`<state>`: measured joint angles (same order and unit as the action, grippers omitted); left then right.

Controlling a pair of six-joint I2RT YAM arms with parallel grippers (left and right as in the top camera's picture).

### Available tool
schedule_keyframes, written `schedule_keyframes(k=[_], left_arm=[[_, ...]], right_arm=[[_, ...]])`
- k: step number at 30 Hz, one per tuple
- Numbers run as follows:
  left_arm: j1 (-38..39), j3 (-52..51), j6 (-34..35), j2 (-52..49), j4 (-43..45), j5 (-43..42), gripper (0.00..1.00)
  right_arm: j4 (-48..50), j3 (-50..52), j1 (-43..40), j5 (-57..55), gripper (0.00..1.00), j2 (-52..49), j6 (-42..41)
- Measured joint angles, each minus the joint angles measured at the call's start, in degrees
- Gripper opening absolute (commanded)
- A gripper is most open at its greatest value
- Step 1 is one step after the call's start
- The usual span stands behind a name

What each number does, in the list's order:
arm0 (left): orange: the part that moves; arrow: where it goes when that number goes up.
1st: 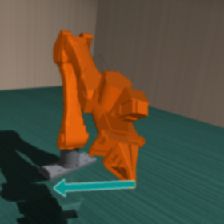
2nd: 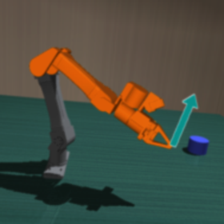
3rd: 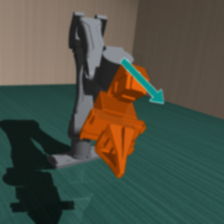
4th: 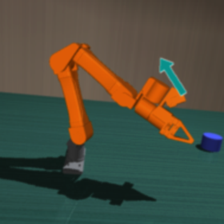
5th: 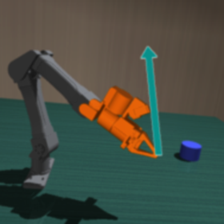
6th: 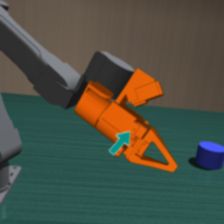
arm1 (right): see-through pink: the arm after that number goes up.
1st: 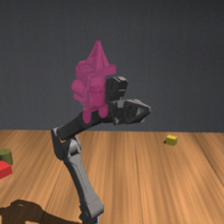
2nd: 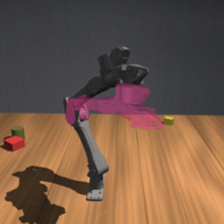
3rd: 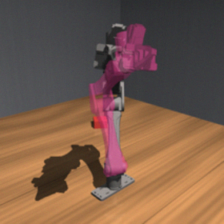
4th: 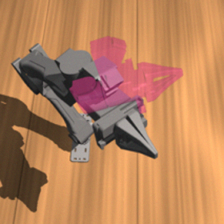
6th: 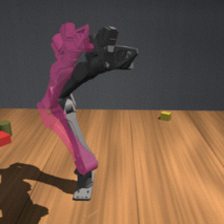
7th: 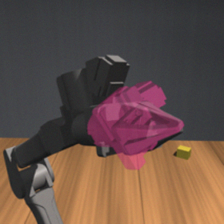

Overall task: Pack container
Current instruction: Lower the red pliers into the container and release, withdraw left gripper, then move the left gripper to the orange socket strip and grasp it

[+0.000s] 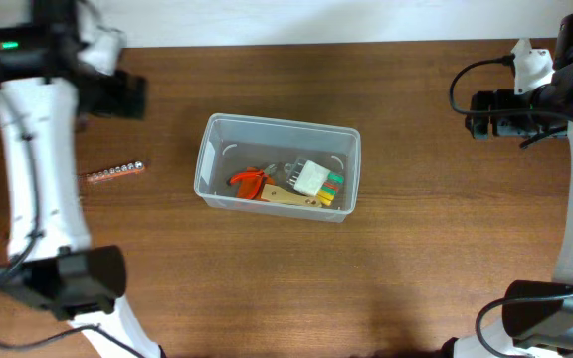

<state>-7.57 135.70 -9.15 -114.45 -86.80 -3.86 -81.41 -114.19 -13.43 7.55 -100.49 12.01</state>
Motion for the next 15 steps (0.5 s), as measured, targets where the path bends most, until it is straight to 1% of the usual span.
schedule_keyframes(k=[3,5,7,9,11,14,15], left_arm=[[-4.15,1.16,3.45,1.92,3.23,-8.09,0.99],[-6.25,1.14,8.48,2.80,4.59,-12.17,0.99],[-8.00,0.37,19.34,2.80,5.01,-13.09,0.99],[-8.66,-2.03,30.34,2.73,5.25,-11.28,0.99],[-8.98,-5.97,44.85,1.92,6.51,-8.70,0.99],[-8.94,-11.21,59.84,1.16,8.31,-5.40,0.99],[-8.96,-13.66,66.18,0.83,9.05,-3.50,0.99]], right_arm=[[0.00,0.00,0.00,0.00,0.99,0.00,0.00],[0.00,0.00,0.00,0.00,0.99,0.00,0.02],[0.00,0.00,0.00,0.00,0.99,0.00,0.00],[0.02,0.00,0.00,0.00,0.99,0.00,0.02],[0.00,0.00,0.00,0.00,0.99,0.00,-0.02],[-0.02,0.00,0.00,0.00,0.98,0.00,0.04],[-0.04,0.00,0.00,0.00,0.98,0.00,0.02]])
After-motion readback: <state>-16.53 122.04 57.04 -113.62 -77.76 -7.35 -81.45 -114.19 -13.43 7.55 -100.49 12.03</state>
